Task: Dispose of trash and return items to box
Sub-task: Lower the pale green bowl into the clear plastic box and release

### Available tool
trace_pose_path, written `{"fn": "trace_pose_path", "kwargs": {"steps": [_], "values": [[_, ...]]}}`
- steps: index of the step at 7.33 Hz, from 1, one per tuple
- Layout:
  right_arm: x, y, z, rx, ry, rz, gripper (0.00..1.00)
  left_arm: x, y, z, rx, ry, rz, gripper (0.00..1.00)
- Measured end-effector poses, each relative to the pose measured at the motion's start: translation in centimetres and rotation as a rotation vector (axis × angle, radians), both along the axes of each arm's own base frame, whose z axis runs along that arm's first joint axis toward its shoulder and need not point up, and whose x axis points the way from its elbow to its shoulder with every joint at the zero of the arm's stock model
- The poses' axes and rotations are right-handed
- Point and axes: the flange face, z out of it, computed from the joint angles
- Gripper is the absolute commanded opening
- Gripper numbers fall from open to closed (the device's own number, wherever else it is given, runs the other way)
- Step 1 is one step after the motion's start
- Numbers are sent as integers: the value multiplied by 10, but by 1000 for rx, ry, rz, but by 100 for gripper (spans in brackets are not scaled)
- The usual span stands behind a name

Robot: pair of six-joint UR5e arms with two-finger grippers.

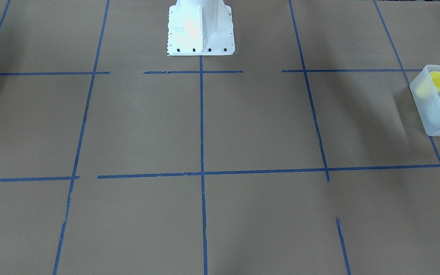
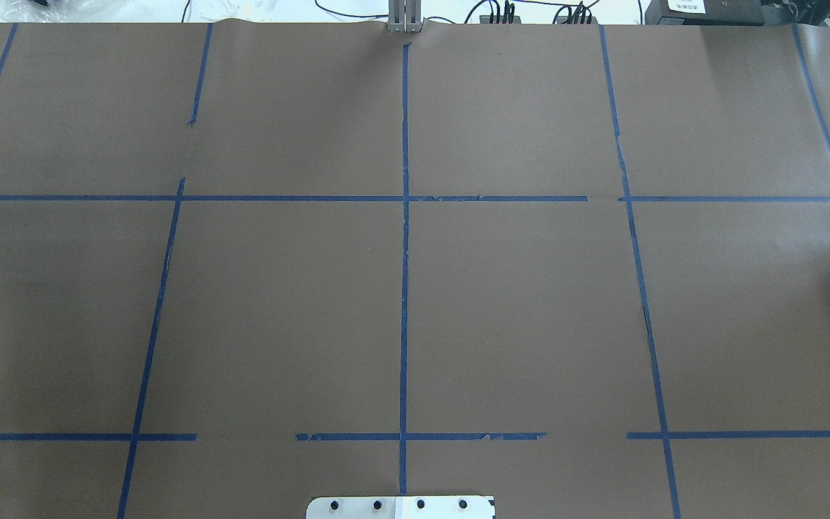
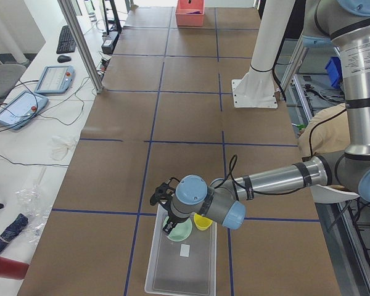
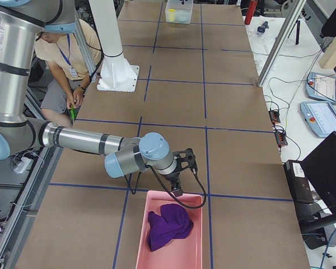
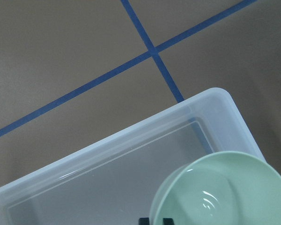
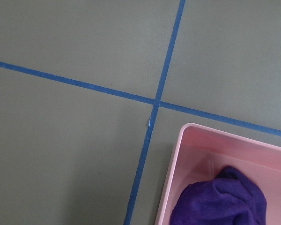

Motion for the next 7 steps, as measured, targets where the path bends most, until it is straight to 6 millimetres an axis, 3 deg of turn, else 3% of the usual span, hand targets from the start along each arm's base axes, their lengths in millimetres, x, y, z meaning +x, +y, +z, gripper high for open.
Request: {"fn": "trace_pose_path", "kwargs": {"steps": [2, 4, 5, 7], "values": [[0, -2, -1, -1, 0, 2, 100, 0, -15, -31, -3, 5, -2, 100], [0, -4, -2, -7, 6, 5, 100, -3, -27, -86, -111, 2, -9, 100], [-4, -4, 1, -28, 8, -6, 100, -6, -20, -96, -186, 0, -18, 100], [-25, -1, 13, -148, 13, -62, 100, -16, -1, -87, -385, -6, -36, 100]]}}
